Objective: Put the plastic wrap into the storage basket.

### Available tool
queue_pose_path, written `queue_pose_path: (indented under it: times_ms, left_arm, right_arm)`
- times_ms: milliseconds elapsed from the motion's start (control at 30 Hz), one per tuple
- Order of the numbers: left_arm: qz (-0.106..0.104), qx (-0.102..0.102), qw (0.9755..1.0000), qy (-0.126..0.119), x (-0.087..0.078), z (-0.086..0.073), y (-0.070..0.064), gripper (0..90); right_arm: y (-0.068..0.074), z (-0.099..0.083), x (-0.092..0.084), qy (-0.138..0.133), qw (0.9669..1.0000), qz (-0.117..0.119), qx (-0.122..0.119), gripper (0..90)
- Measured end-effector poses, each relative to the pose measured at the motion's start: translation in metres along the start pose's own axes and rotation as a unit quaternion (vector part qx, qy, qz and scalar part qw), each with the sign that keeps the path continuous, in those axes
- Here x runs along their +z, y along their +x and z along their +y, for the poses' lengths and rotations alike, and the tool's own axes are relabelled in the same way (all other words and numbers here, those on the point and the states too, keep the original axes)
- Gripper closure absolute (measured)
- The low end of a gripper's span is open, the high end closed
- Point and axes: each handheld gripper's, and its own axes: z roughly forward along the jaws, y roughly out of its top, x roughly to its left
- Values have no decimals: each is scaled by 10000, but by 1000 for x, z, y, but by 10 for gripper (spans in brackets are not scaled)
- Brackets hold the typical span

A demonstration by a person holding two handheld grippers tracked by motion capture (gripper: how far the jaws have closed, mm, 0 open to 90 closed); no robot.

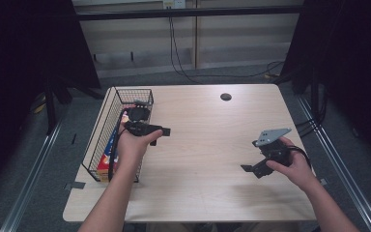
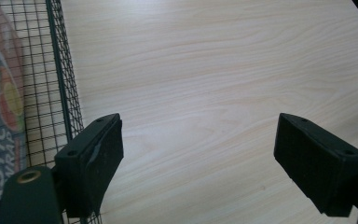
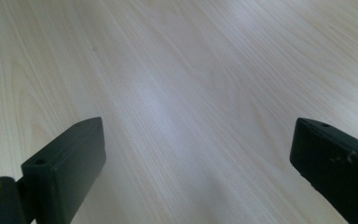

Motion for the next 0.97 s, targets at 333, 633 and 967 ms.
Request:
queue_pose_path:
  times_ms: [333,633,967]
  left_arm:
    - [-227,275,9994,13,14,-11,-19,147]
    - [-457,504,9977,32,33,-32,-31,137]
    - [-470,784,9958,56,56,-60,-44,108]
  right_arm:
    - [2,-4,-1,-6,10000,-18,60,31]
    - [1,-6,-1,14,10000,-66,53,30]
    - [3,-15,8,142,9995,-165,212,28]
